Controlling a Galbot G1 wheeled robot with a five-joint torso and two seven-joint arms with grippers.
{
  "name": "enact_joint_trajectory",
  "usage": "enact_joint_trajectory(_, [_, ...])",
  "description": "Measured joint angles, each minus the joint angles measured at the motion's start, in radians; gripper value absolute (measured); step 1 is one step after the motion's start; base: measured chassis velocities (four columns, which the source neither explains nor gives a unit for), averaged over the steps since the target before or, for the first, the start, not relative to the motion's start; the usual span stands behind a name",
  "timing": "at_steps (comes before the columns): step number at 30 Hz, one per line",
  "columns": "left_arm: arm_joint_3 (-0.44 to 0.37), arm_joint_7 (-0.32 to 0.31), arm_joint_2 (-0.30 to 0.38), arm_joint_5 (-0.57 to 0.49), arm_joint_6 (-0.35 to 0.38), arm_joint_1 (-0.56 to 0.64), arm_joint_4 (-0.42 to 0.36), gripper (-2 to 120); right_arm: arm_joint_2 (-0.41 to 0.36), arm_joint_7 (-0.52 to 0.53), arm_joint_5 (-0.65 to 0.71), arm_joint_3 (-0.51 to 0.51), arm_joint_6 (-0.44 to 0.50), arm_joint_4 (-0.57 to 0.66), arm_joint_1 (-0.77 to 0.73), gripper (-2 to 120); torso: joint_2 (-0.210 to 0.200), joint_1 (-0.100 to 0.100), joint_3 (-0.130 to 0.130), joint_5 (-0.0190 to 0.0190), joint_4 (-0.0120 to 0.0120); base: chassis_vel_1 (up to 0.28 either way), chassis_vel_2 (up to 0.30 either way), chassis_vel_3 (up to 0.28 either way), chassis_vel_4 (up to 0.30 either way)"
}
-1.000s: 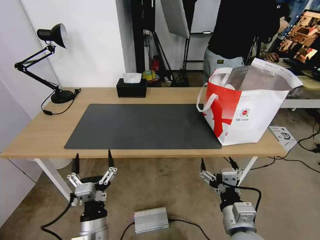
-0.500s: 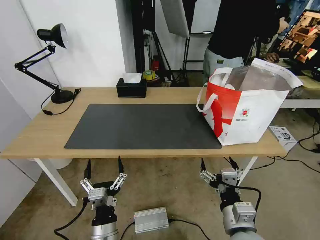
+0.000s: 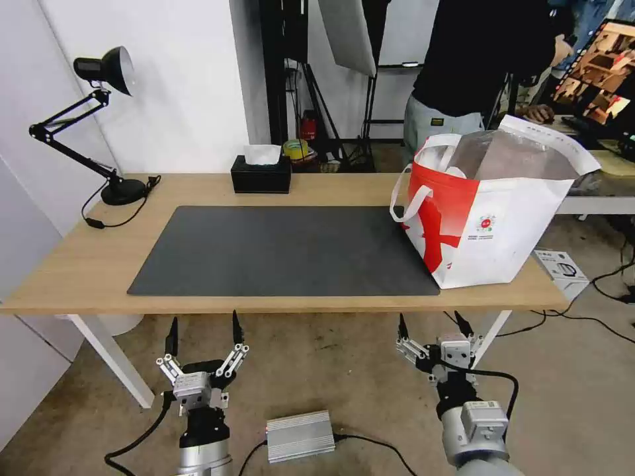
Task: Pick up the trash from the table and place it into the takeout bag.
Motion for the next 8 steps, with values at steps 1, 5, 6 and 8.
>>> enact_joint_trajectory(1, [0.0,0.0,0.0,0.0,0.0,0.0,0.0,100,0.0,0.0,0.0,0.0,0.0,0.0,0.0,100,0.0,0.0,0.0,0.0,0.0,0.0,0.0,0.0,0.0])
enact_joint_trajectory(5, [0.0,0.0,0.0,0.0,0.0,0.0,0.0,100,0.0,0.0,0.0,0.0,0.0,0.0,0.0,100,0.0,0.0,0.0,0.0,0.0,0.0,0.0,0.0,0.0])
enact_joint_trajectory(6, [0.0,0.0,0.0,0.0,0.0,0.0,0.0,100,0.0,0.0,0.0,0.0,0.0,0.0,0.0,100,0.0,0.0,0.0,0.0,0.0,0.0,0.0,0.0,0.0])
enact_joint_trajectory(8, [0.0,0.0,0.0,-0.001,0.0,0.0,0.0,100,0.0,0.0,0.0,0.0,0.0,0.0,0.0,100,0.0,0.0,0.0,0.0,0.0,0.0,0.0,0.0,0.0])
